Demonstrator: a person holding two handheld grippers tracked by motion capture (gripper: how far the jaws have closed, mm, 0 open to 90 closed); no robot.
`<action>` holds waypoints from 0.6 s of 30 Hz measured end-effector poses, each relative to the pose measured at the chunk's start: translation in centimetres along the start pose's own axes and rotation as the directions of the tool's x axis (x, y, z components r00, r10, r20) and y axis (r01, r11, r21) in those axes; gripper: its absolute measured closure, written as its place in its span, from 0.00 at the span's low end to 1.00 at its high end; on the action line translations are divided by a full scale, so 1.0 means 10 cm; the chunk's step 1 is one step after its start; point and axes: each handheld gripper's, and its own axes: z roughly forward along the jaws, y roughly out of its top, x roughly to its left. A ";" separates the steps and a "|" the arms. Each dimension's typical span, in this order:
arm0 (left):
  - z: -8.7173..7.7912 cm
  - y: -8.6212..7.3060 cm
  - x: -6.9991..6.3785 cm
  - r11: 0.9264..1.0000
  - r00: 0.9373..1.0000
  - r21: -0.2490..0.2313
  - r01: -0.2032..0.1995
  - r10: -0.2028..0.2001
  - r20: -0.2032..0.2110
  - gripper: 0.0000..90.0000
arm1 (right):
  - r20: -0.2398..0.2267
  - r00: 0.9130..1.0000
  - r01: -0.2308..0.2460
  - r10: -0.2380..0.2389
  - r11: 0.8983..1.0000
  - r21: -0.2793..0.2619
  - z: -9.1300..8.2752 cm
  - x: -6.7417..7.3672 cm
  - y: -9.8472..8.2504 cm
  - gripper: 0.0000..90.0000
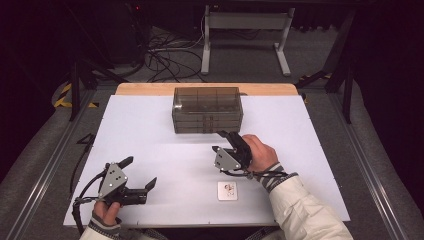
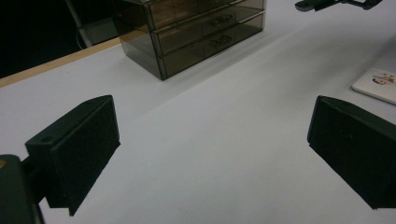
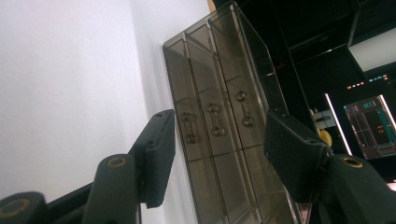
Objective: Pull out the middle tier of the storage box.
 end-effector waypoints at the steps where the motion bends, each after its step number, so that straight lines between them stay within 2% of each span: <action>1: 0.00 0.00 0.00 1.000 1.000 0.000 -0.001 0.001 0.000 0.03 | 0.001 1.000 0.006 -0.006 1.000 0.007 0.01 0.01 0.00 0.49; 7: 0.00 0.00 0.00 1.000 1.000 -0.001 0.000 0.000 0.000 0.03 | 0.015 0.999 0.039 -0.040 0.999 0.031 0.07 0.04 -0.02 0.51; 12: 0.00 0.00 0.00 1.000 1.000 0.000 -0.001 0.001 0.000 0.03 | 0.013 0.999 0.043 -0.044 0.998 0.039 0.10 0.05 -0.03 0.51; 18: 0.00 0.00 0.00 1.000 1.000 0.000 -0.001 0.001 0.000 0.03 | 0.034 0.998 0.055 -0.057 0.997 0.044 0.14 0.08 -0.03 0.51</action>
